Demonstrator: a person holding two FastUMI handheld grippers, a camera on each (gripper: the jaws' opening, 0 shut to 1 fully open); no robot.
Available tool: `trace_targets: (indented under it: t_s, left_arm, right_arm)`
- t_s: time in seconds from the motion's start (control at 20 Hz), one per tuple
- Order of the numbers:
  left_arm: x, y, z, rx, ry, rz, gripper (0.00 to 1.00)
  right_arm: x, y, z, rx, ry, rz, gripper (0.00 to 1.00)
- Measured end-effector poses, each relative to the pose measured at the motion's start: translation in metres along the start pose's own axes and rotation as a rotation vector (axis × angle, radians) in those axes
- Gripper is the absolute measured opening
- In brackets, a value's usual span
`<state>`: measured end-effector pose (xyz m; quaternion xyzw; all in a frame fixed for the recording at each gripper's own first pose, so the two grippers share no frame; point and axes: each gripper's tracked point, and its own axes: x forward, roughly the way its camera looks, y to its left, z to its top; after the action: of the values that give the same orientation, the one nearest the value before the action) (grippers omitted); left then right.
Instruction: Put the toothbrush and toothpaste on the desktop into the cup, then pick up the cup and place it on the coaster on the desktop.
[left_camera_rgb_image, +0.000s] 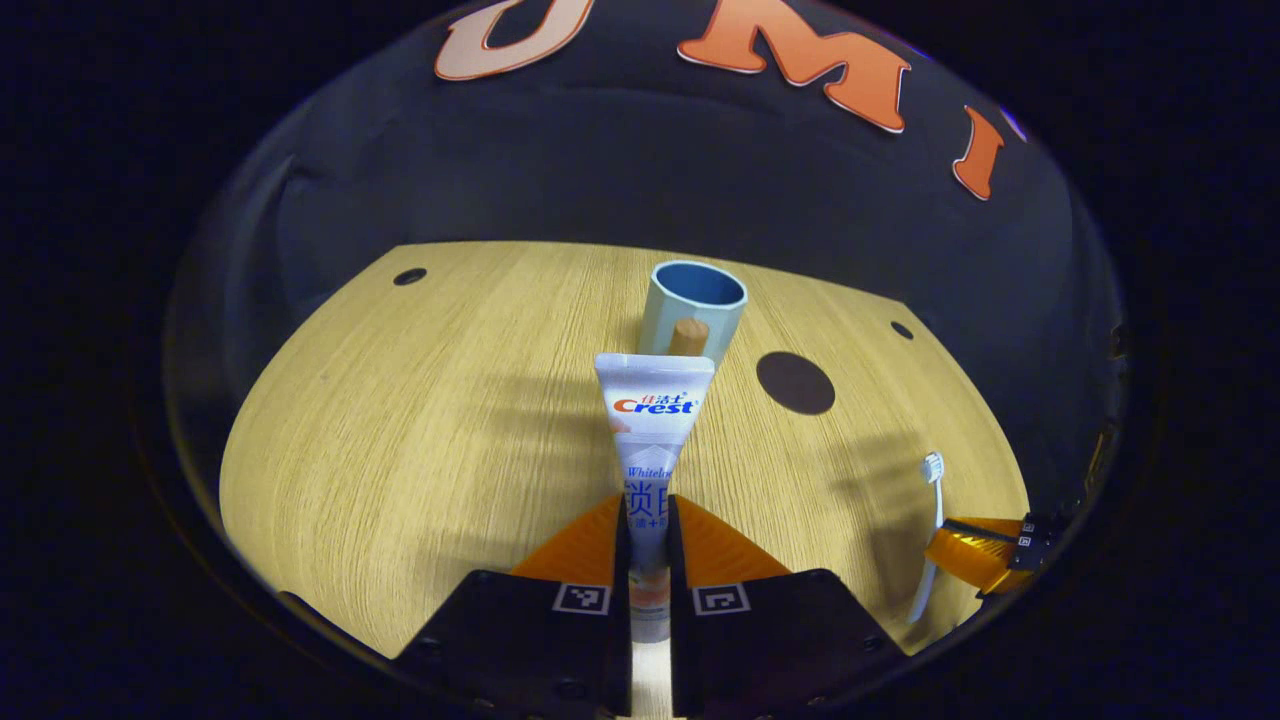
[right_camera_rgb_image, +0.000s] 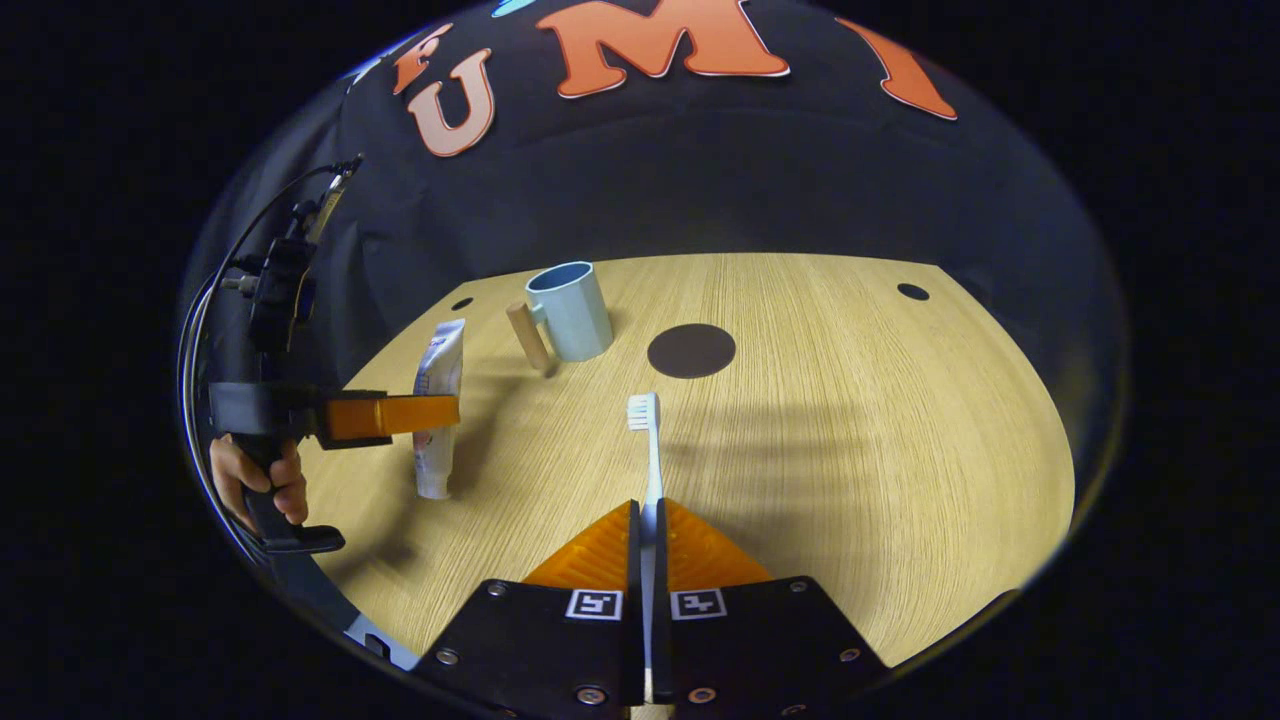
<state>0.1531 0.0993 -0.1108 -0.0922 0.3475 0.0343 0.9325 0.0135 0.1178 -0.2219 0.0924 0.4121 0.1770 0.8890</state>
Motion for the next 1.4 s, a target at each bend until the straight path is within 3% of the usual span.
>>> trace_targets:
  t_s: [0.5,0.85,1.15,1.4]
  left_arm:
    - [-0.043,0.002,0.134,0.045,-0.505,0.035,0.15]
    - [-0.048,-0.009,0.203,0.020,-0.744,0.002,0.15]
    - [-0.025,-0.016,0.233,0.033,-0.849,-0.033,0.14]
    - [0.007,-0.024,0.244,0.009,-0.839,-0.057,0.14]
  right_arm:
    - [0.003,-0.003,0.038,-0.003,-0.150,0.027,0.04]
    - [0.018,-0.006,0.051,0.009,-0.189,0.047,0.03]
    - [0.028,-0.018,0.068,0.034,-0.216,0.028,0.03]
    - [0.035,-0.019,0.079,0.028,-0.240,0.032,0.03]
